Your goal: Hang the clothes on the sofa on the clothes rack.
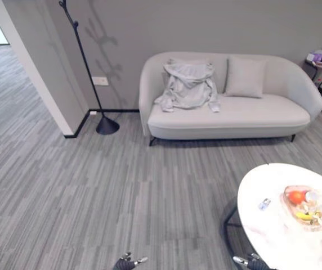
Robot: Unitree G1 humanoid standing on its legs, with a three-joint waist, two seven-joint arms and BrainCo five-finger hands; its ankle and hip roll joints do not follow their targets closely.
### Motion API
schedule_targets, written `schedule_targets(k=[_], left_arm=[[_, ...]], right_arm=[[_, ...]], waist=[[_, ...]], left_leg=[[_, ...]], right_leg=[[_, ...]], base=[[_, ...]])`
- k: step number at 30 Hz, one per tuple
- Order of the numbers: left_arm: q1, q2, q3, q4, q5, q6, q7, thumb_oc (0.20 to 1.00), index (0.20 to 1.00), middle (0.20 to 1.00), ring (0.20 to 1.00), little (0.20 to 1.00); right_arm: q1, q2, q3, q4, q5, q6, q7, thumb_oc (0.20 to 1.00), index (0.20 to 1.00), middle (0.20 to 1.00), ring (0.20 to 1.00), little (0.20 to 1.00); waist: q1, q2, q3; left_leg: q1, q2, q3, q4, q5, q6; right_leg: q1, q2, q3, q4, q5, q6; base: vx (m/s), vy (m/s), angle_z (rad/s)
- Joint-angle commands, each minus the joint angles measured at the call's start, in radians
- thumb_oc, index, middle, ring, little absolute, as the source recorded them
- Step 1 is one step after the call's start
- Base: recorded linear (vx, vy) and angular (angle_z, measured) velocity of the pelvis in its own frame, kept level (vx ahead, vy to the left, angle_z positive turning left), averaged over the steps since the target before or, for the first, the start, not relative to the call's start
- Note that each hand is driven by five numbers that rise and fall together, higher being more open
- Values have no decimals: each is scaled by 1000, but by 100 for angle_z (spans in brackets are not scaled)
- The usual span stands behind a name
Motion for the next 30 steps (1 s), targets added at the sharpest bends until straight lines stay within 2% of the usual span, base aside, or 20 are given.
schedule_targets(k=[1, 12, 15, 19, 20, 21, 22, 24, 25, 26, 27, 28, 29, 30], left_arm=[[-107, -4, -28, 40, 17, -37, 6, 1000, 1000, 1000, 1000, 1000], [-116, -1, -33, 36, 14, -38, 9, 1000, 1000, 1000, 1000, 1000], [-117, 1, -34, 29, 10, -38, 10, 1000, 1000, 1000, 1000, 1000], [-128, 9, -33, 24, 8, -35, 7, 1000, 1000, 1000, 1000, 1000], [-126, 11, -31, 25, 9, -33, 6, 1000, 1000, 1000, 1000, 1000], [-128, 14, -28, 23, 12, -30, 4, 1000, 1000, 1000, 1000, 1000], [-128, 14, -28, 24, 12, -30, 4, 1000, 1000, 1000, 1000, 1000], [-131, 17, -35, 25, 17, -28, 2, 1000, 1000, 1000, 1000, 1000], [-131, 18, -37, 23, 18, -29, 1, 1000, 1000, 1000, 1000, 1000], [-135, 21, -42, 21, 20, -32, 1, 1000, 1000, 1000, 1000, 1000], [-135, 21, -42, 21, 20, -33, 1, 1000, 1000, 1000, 1000, 1000], [-142, 22, -47, 22, 21, -35, 2, 1000, 1000, 1000, 1000, 1000], [-147, 22, -53, 17, 23, -37, 3, 1000, 1000, 1000, 1000, 1000], [-147, 22, -53, 17, 23, -37, 3, 1000, 1000, 1000, 1000, 1000]], right_arm=[[-73, -22, 25, 8, -42, -8, 5, 1000, 1000, 1000, 1000, 1000], [-92, -22, 30, 13, -43, -2, 6, 1000, 1000, 1000, 1000, 1000], [-103, -21, 31, 13, -42, 0, 5, 1000, 1000, 1000, 1000, 1000], [-126, -23, 21, 9, -31, -2, 6, 1000, 1000, 1000, 1000, 1000], [-128, -23, 19, 7, -30, -2, 7, 1000, 1000, 1000, 1000, 1000], [-129, -26, 13, 12, -29, -1, 8, 1000, 1000, 1000, 1000, 1000], [-130, -26, 13, 12, -29, -1, 8, 1000, 1000, 1000, 1000, 1000], [-124, -25, 8, 8, -23, -2, 7, 1000, 1000, 1000, 1000, 1000], [-119, -25, 4, 9, -19, -3, 7, 1000, 1000, 1000, 1000, 1000], [-113, -30, -1, 9, -17, -2, 7, 1000, 1000, 1000, 1000, 1000], [-112, -30, -1, 9, -17, -2, 7, 1000, 1000, 1000, 1000, 1000], [-113, -33, -4, 13, -15, -3, 6, 1000, 1000, 1000, 1000, 1000], [-113, -38, -6, 19, -13, -1, 5, 1000, 1000, 1000, 1000, 1000], [-113, -38, -6, 19, -13, -1, 5, 1000, 1000, 1000, 1000, 1000]], waist=[[9, 21, 45], [18, 16, 56], [25, 16, 63], [31, 28, 88], [29, 32, 93], [23, 36, 112], [23, 35, 112], [14, 44, 127], [10, 48, 131], [-1, 52, 130], [-1, 53, 132], [-9, 53, 131], [-24, 43, 135], [-25, 47, 139]], left_leg=[[22, 24, 24, 11, -52, -51], [1, 5, 25, 11, -58, -31], [-11, -5, 19, 11, -59, -16], [-17, -19, 8, 16, -67, 15], [-11, -21, 3, 19, -73, 22], [8, -30, -4, 25, -85, 40], [7, -31, -3, 26, -85, 41], [24, -28, -13, 32, -94, 49], [34, -26, -19, 35, -99, 49], [59, -25, -35, 27, -114, 43], [62, -24, -36, 26, -115, 43], [72, -25, -47, 22, -125, 37], [97, -29, -66, 13, -142, 25], [103, -25, -68, 13, -144, 25]], right_leg=[[38, -94, 1, 16, -54, 141], [14, -111, 15, 18, -39, 154], [-16, -119, 25, 56, -40, 161], [-120, -123, 50, 255, -68, 175], [-157, -129, 57, 327, -60, 176], [-213, -141, 58, 454, -7, 178], [-214, -142, 59, 456, -8, 179], [-270, -143, 62, 571, 26, 175], [-289, -145, 63, 589, 29, 170], [-321, -133, 70, 538, 14, 160], [-318, -132, 69, 539, 12, 160], [-331, -124, 76, 475, 3, 158], [-337, -121, 91, 302, 28, 171], [-328, -118, 87, 295, 30, 170]], base=[[13, 39, 0], [16, 50, -1], [4, 71, -4], [-6, 116, -13], [58, 166, -27], [47, 115, -21], [60, 112, -10], [106, 72, 12], [260, 34, 10], [211, 5, 2], [245, -29, 9], [268, -86, 19], [271, -85, 15], [281, -101, 9]])
